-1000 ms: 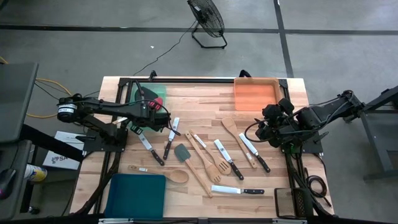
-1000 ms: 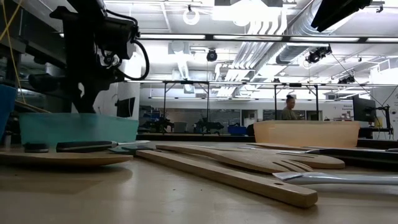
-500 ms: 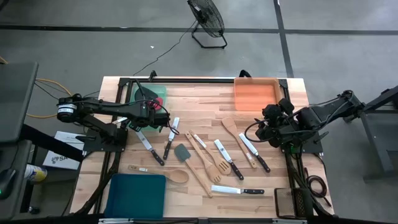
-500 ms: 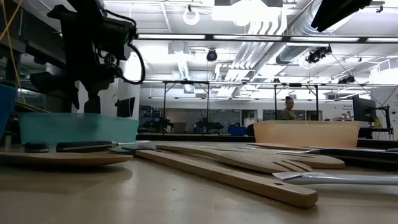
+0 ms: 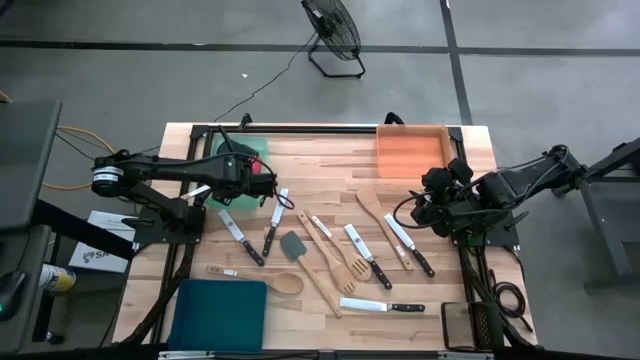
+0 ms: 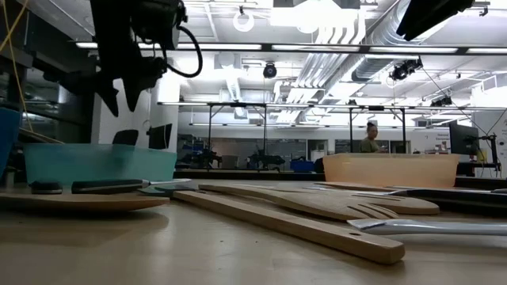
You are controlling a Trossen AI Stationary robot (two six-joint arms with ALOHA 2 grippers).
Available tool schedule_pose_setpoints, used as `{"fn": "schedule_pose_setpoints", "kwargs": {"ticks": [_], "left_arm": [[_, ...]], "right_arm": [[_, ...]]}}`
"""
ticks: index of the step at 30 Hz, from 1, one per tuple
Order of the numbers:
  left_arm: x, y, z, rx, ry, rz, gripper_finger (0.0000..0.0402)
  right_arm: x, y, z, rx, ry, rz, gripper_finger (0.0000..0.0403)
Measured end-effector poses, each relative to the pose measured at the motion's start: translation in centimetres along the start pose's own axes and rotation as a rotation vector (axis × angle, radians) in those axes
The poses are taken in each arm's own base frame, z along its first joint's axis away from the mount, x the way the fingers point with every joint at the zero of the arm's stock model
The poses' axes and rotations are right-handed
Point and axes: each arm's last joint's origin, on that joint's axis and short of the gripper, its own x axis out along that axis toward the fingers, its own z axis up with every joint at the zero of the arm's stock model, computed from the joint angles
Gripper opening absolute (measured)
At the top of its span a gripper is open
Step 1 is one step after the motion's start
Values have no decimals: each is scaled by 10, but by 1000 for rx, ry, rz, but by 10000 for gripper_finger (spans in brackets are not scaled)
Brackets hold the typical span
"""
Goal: Pick & Place Kitchen Items
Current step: Put the black turner spatula into the blue green bin
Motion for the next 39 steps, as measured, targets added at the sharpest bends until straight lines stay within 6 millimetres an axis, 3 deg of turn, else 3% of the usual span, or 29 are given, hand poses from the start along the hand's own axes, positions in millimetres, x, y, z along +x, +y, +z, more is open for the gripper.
{"fn": "schedule_pose_setpoints", "kwargs": {"ticks": [6, 12, 18, 31, 39], "left_arm": [[-1, 2, 6, -286, -78, -38, 133], [-1, 2, 8, -705, -95, -92, 14], [3, 2, 13, -1114, -117, -85, 2], [23, -14, 23, -1294, -151, -111, 0], [43, -37, 25, -1349, -116, -152, 0]], "right_arm": [[0, 0, 0, 2, 0, 0, 239], [0, 0, 0, 8, -2, 3, 239], [0, 1, 1, 16, -11, 6, 239], [0, 1, 1, 38, -10, 7, 239], [0, 1, 1, 29, -8, 4, 239]]}}
